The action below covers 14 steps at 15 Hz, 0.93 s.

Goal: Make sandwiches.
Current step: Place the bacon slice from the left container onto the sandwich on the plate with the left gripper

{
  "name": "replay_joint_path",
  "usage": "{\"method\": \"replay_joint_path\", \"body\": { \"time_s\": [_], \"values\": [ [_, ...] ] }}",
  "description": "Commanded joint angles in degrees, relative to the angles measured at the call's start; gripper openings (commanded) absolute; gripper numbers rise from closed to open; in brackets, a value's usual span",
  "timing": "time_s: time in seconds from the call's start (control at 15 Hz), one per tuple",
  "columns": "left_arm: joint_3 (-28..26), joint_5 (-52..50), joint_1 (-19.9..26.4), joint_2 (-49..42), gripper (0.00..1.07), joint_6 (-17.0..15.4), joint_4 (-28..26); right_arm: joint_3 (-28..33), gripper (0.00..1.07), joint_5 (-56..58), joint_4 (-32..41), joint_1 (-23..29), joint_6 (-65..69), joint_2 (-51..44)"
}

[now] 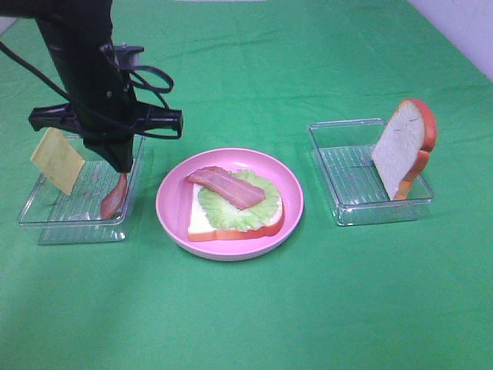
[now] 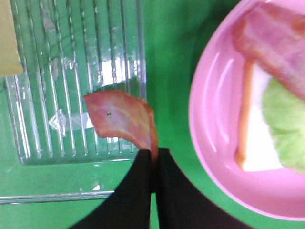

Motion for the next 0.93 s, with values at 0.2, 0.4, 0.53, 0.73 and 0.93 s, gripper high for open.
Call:
{"method": "replay_joint_path", "body": {
  "time_s": [0.2, 0.4, 0.53, 0.73, 0.93],
  "values": [
    [-6.25, -0.74, -0.23, -5.10, 0.00, 6.59, -8.19, 0.23, 0.71, -0.46, -0.34, 0.34, -0.23, -1.15],
    [-7.79, -5.73, -0.29, -5.04, 0.00, 15.41, -21.66, 0.23, 0.71, -0.46, -0.34, 0.34, -0.23, -1.15],
    [-7.79, -8.37, -0.29, -5.04, 0.00, 21.20, -28.53, 0.23, 0.71, -0.46, -0.34, 0.34, -0.23, -1.15],
    [-7.79, -11.06, -0.29, -4.98, 0.00, 33.63, -44.52, 0.23, 0.71, -0.46, -0.34, 0.34, -0.23, -1.15],
    [-7.73, -10.94, -0.29, -4.64, 0.00, 35.47, -47.10, 0.23, 0.71, -0.46, -0.34, 0.34, -0.23, -1.15]
  ]
}}
